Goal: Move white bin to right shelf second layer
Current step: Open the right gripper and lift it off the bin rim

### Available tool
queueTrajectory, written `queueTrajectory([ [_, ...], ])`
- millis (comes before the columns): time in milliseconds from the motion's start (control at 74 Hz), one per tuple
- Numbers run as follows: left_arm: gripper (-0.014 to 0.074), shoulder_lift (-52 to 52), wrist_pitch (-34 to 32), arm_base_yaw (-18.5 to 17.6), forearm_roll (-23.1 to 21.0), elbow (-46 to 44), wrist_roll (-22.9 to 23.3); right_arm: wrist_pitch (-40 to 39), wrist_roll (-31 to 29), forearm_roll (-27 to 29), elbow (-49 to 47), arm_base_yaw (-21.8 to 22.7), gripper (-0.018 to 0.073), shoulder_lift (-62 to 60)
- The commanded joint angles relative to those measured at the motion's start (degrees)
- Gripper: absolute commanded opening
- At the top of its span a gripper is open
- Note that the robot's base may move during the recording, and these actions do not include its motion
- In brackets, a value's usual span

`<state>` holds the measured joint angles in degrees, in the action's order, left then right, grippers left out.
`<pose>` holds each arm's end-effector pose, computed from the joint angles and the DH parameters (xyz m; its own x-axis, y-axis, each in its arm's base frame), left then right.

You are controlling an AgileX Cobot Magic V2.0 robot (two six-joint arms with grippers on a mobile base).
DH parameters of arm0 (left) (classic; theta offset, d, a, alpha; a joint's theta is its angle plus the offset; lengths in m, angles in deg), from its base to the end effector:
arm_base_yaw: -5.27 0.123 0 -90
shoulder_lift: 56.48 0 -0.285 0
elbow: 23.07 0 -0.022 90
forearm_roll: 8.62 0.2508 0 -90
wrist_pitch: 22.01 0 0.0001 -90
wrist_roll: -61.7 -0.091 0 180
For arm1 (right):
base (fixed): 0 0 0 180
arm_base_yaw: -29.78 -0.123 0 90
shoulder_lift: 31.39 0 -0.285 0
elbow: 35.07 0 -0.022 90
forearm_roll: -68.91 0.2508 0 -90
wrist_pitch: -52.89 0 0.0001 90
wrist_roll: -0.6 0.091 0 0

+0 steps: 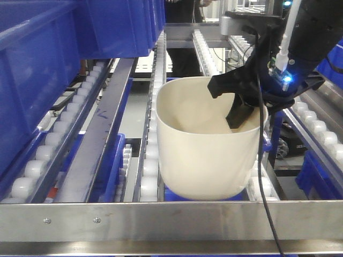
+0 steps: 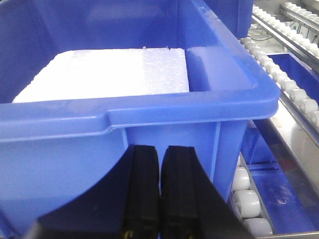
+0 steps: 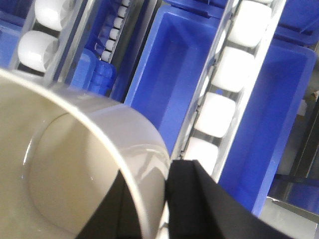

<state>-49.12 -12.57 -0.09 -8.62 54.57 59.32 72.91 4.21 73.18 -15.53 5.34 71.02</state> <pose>0.0558 -0.0052 0.1961 -0.0731 0.0486 -0.9961 0.0965 0.9945 0.0414 0.3101 0.1435 0.2156 -0.7670 -0.2029 -0.6087 -0.3291 0.9388 0.1017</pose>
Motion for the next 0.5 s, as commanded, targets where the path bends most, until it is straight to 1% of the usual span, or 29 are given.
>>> queueTrajectory([
  [0,0.0085,-0.8,-5.0,-0.3,0.0,2.1,0.2,-3.4,-0.5,-0.4,-1.7,-0.1,0.0067,-1.6],
  [95,0.0085,-0.8,-5.0,-0.3,0.0,2.1,0.2,-3.2,-0.5,-0.3,-1.7,-0.1,0.0150,-1.6],
  [176,0.0085,-0.8,-5.0,-0.3,0.0,2.1,0.2,-3.1,-0.5,-0.3,-1.7,-0.1,0.0291,-1.8],
  [203,0.0085,-0.8,-5.0,-0.3,0.0,2.1,0.2,-3.2,-0.5,-0.3,-1.7,-0.1,0.0354,-2.0],
  [297,0.0085,-0.8,-5.0,-0.3,0.0,2.1,0.2,-3.2,-0.5,-0.3,-1.7,-0.1,0.0470,-2.8],
  [351,0.0085,-0.8,-5.0,-0.3,0.0,2.1,0.2,-3.3,-0.5,-0.3,-1.7,-0.1,0.0492,-3.5],
  [486,0.0085,-0.8,-5.0,-0.3,0.0,2.1,0.2,-3.4,-0.5,-0.3,-1.7,-0.1,0.0488,-5.7],
])
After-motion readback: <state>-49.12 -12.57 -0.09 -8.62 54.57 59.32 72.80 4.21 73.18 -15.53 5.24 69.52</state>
